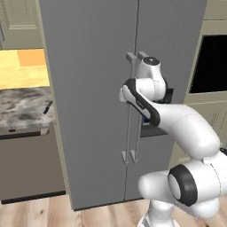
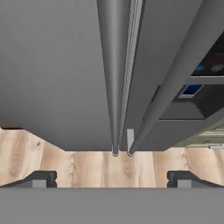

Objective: Retrieve the butter from the fridge and place it on a plate on the dining table. Then retrieve the butter knife by the fridge and place it near the plate.

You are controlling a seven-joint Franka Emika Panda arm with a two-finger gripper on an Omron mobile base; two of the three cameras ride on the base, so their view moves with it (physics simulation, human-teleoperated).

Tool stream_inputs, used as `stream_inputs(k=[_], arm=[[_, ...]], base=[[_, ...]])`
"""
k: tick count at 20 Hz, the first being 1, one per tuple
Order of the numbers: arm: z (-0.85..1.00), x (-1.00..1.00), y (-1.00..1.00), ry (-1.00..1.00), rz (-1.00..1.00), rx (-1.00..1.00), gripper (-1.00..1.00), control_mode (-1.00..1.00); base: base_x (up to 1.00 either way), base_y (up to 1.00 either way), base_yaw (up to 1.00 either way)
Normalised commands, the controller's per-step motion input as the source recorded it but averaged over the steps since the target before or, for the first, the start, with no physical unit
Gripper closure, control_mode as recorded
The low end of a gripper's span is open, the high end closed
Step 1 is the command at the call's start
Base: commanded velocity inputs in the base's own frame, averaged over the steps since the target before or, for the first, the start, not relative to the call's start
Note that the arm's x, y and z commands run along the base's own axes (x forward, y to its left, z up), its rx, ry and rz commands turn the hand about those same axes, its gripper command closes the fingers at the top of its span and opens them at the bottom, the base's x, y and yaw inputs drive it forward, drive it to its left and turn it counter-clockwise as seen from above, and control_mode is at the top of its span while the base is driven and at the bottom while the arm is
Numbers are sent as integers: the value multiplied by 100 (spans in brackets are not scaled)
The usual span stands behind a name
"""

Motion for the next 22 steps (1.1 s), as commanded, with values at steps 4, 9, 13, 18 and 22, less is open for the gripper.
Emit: stream_inputs(k=[4, 9, 13, 18, 22], arm=[[-29, 12, 2, -24, 0, -1, -100, -100], [-31, 11, -8, -11, 0, -3, -100, -100], [0, 40, 0, 0, 0, 0, -100, -100], [-4, 56, 0, 0, 0, 0, -100, -100], [-12, 39, 0, 0, 0, -1, -100, -100]], base=[[0, 0, 0], [0, 0, 0], [0, 0, 0], [0, 0, 0], [0, 0, 0]])
